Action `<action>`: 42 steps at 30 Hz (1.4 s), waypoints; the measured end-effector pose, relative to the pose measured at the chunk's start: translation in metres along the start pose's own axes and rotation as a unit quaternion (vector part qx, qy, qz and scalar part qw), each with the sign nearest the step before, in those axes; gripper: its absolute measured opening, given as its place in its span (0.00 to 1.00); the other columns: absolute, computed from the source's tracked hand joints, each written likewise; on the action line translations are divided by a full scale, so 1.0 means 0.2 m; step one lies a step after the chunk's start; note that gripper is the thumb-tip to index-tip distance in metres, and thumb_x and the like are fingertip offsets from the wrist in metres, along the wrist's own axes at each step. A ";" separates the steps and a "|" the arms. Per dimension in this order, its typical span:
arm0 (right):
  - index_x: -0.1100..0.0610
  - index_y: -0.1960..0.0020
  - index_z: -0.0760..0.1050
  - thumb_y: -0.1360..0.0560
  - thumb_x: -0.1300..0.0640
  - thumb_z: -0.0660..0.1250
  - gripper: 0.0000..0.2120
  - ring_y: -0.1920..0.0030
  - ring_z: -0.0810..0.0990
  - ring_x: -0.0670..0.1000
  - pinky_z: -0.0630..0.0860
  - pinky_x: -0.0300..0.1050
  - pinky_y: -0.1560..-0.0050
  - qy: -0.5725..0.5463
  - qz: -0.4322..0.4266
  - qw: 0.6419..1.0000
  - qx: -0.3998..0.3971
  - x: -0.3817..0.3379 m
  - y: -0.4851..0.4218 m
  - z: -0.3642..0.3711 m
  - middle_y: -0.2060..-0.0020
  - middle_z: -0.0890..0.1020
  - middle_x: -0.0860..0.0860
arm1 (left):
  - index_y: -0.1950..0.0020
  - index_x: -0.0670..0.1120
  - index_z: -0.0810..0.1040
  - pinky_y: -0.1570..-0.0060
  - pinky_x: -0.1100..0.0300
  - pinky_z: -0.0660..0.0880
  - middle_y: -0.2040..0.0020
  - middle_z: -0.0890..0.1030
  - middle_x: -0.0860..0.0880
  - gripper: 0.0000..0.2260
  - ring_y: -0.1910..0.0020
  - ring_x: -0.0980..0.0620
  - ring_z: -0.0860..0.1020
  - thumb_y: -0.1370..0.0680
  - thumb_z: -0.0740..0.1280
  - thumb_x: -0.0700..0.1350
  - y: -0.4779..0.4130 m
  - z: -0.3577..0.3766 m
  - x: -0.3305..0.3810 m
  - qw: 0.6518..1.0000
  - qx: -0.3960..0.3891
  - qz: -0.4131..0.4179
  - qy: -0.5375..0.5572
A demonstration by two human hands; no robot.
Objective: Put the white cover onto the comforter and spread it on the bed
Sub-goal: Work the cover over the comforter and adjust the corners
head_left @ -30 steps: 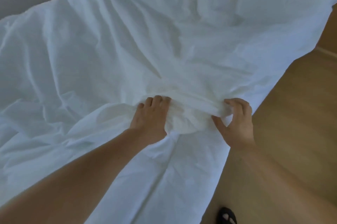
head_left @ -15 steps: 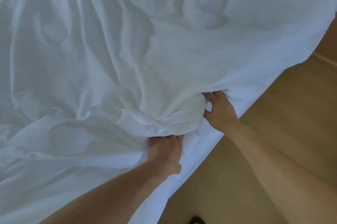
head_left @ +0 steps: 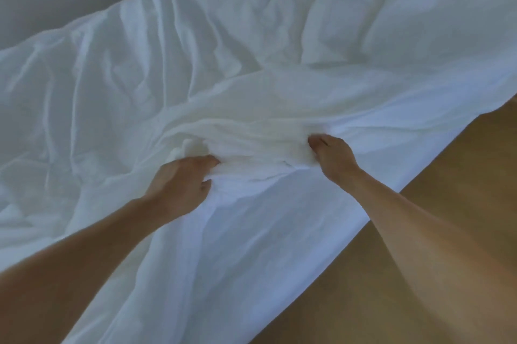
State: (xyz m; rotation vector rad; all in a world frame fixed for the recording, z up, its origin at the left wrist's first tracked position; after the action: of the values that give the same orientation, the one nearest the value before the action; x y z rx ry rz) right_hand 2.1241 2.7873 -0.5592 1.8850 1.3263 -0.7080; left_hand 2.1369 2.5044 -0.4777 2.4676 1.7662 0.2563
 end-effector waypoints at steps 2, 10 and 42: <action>0.64 0.57 0.78 0.21 0.48 0.60 0.20 0.59 0.74 0.55 0.69 0.50 0.56 -0.064 0.048 0.996 -0.049 0.02 0.11 -0.02 0.62 0.77 0.54 | 0.36 0.51 0.76 0.48 0.52 0.74 0.41 0.81 0.48 0.15 0.43 0.43 0.78 0.23 0.64 0.43 0.01 0.01 -0.09 1.000 0.004 -0.031 0.007; 0.62 0.54 0.83 0.40 0.28 0.75 0.36 0.52 0.84 0.53 0.76 0.47 0.41 -0.206 0.058 0.971 -0.106 0.03 0.56 -0.25 0.54 0.85 0.53 | 0.36 0.48 0.71 0.53 0.49 0.75 0.45 0.82 0.43 0.17 0.47 0.39 0.79 0.24 0.64 0.39 0.15 0.03 -0.27 0.994 0.067 -0.083 0.040; 0.58 0.55 0.74 0.23 0.64 0.64 0.04 0.59 0.77 0.55 0.69 0.45 0.62 -0.161 0.067 0.958 0.225 -0.15 0.11 0.19 0.64 0.78 0.51 | 0.45 0.55 0.84 0.50 0.49 0.77 0.51 0.85 0.43 0.24 0.50 0.37 0.81 0.33 0.54 0.49 -0.15 -0.48 -0.50 0.978 0.191 -0.063 0.048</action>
State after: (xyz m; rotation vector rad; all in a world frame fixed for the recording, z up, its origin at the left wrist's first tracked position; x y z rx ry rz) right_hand 2.1345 2.7341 -0.5531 2.0672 0.8686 -1.2673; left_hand 2.0586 2.4171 -0.3967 2.6094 2.1831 0.0258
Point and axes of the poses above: each hand's wrist, its own y-axis away from the middle knuckle, its own z-axis out of the palm, x = y × z, the point moved 7 cm from there along -y, towards the middle knuckle
